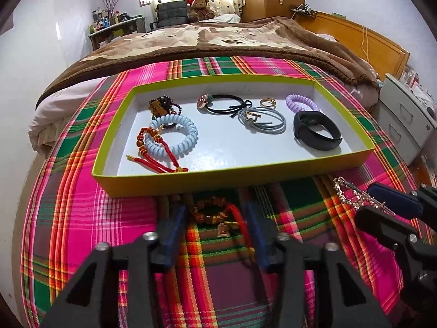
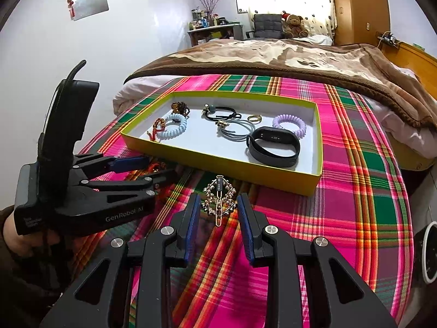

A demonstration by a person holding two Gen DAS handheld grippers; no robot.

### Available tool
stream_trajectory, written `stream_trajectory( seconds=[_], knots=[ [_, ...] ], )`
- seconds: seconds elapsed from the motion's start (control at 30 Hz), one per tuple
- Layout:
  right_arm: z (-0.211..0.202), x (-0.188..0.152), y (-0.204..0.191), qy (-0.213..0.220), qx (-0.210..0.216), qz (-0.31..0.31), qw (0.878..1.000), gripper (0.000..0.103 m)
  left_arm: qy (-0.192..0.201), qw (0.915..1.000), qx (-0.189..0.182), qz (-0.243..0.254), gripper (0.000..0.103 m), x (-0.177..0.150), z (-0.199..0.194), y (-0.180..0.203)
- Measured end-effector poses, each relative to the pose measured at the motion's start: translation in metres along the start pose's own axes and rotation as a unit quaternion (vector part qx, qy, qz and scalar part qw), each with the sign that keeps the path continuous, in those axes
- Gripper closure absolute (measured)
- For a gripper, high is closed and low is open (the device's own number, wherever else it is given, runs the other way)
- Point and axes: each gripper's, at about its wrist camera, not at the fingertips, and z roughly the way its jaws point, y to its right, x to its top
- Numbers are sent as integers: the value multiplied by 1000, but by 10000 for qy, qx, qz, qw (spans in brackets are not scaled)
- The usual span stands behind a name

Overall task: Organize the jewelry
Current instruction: 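Grasp the red beaded bracelet with gold charm with the left tool, then carry the gold pendant and red bracelet into the tray and open both tools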

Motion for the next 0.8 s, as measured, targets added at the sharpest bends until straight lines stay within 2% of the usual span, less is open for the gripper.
stream_trajectory(
  seconds=[0.07, 0.13, 0.3, 0.8],
  knots=[
    [-1, -1, -1, 21, -5, -2, 10000, 74, 5, 10000, -34, 7, 67, 0, 0, 1],
    [-3, -1, -2, 33, -42, -18, 10000, 74, 12, 10000, -72, -11, 75, 0, -1, -1],
    [-5, -2, -4, 42, -68, -20, 10000, 74, 24, 9997, -247, -75, 79, -3, -5, -5],
    [-11, -1, -8, 119, -179, 27, 9998, 74, 323, 9985, -426, -78, 80, -6, -31, -6]
  ],
)
